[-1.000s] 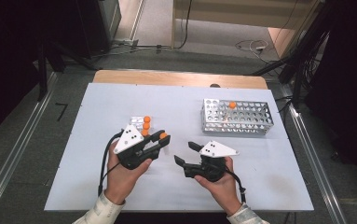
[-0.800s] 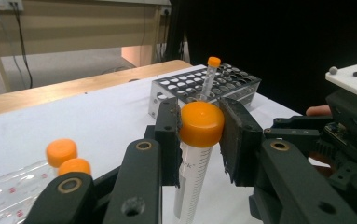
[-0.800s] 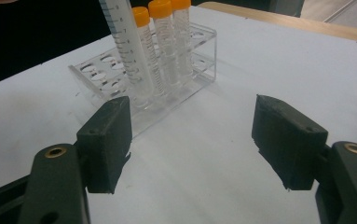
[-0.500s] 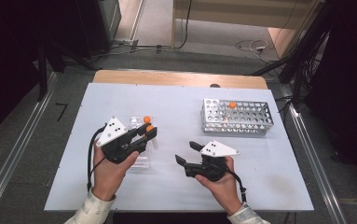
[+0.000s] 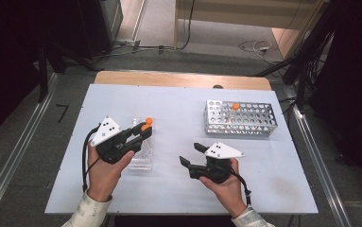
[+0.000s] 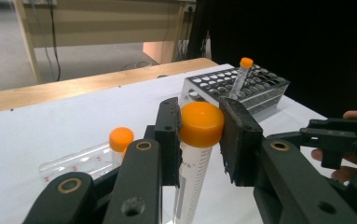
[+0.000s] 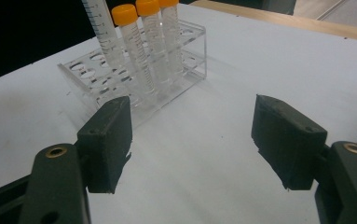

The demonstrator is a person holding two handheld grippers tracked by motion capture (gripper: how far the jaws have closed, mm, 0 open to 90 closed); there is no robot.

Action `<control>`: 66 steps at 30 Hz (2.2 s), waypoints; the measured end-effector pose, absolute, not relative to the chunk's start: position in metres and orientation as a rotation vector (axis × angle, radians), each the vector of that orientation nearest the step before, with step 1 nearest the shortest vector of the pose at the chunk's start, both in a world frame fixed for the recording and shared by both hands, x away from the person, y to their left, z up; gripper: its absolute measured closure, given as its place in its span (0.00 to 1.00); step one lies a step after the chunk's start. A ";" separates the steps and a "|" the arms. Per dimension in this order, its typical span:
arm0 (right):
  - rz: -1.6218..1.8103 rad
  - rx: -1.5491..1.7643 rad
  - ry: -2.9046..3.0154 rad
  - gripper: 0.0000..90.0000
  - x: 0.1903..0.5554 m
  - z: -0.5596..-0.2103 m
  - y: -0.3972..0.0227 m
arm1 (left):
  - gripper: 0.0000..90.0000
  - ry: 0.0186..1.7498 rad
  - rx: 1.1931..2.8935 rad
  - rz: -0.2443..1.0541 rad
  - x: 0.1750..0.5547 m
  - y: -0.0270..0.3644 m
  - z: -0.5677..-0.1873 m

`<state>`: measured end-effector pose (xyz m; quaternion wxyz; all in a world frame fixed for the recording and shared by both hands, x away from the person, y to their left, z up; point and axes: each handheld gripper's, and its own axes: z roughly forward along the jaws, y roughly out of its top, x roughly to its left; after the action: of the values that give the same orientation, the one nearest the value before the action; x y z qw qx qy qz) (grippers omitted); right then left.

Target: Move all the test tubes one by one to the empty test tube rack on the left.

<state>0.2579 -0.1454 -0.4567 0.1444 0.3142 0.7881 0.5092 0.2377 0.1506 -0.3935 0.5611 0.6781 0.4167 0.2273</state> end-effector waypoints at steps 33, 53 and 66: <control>1.457 0.909 2.276 0.32 0.258 -0.458 -0.146 | 0.78 1.065 1.672 0.585 0.242 0.144 -0.419; 1.452 0.913 2.270 0.32 0.259 -0.458 -0.147 | 0.46 1.085 1.654 0.571 0.237 0.141 -0.419; 1.382 0.989 2.148 0.32 0.279 -0.454 -0.173 | 0.21 1.113 1.587 0.570 0.238 0.143 -0.418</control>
<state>0.2793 -0.1728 -0.4540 0.1998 0.3538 0.7685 0.4942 0.2385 0.1429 -0.4180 0.5315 0.6654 0.4667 0.2387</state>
